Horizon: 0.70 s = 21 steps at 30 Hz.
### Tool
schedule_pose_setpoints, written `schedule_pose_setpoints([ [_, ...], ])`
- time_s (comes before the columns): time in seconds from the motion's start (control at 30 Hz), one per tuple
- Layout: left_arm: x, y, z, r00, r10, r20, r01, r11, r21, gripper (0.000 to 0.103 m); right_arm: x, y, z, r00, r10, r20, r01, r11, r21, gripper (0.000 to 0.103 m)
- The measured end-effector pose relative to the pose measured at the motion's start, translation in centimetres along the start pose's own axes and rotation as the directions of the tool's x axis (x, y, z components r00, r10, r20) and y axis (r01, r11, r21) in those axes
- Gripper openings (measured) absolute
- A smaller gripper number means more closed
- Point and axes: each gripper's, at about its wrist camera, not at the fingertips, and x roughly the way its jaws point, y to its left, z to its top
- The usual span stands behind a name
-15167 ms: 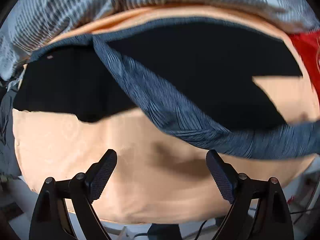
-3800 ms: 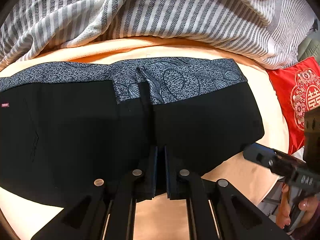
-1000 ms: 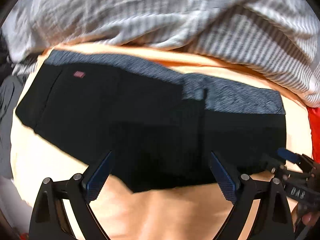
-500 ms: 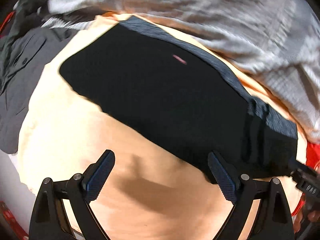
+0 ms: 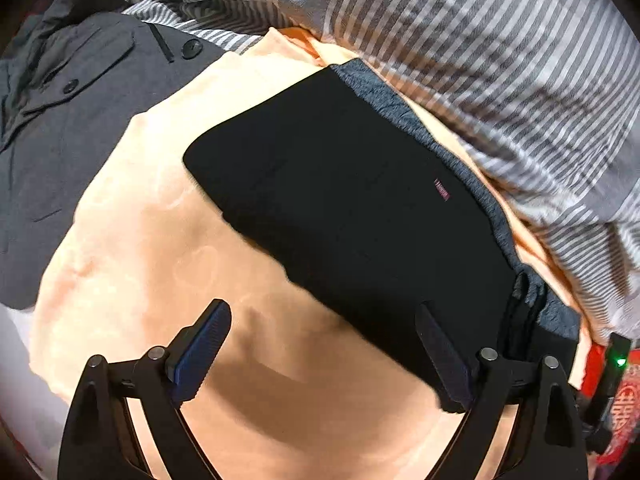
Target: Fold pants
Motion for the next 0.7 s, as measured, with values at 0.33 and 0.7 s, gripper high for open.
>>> schedule_pose_setpoints([
  [0.33, 2.4, 2.2, 1.4, 0.985, -0.175, -0.001, 0.174, 0.981, -0.086, 0.076, 1.4, 1.8, 0.7, 1.0, -0.004, -0.006, 0.004, 1.0, 0.006, 0.097],
  [0.7, 4.3, 4.3, 2.2, 0.942, -0.333, 0.045, 0.336, 0.923, -0.188, 0.076, 0.8, 1.1, -0.5, 1.0, 0.01, 0.003, -0.01, 1.0, -0.002, 0.101],
])
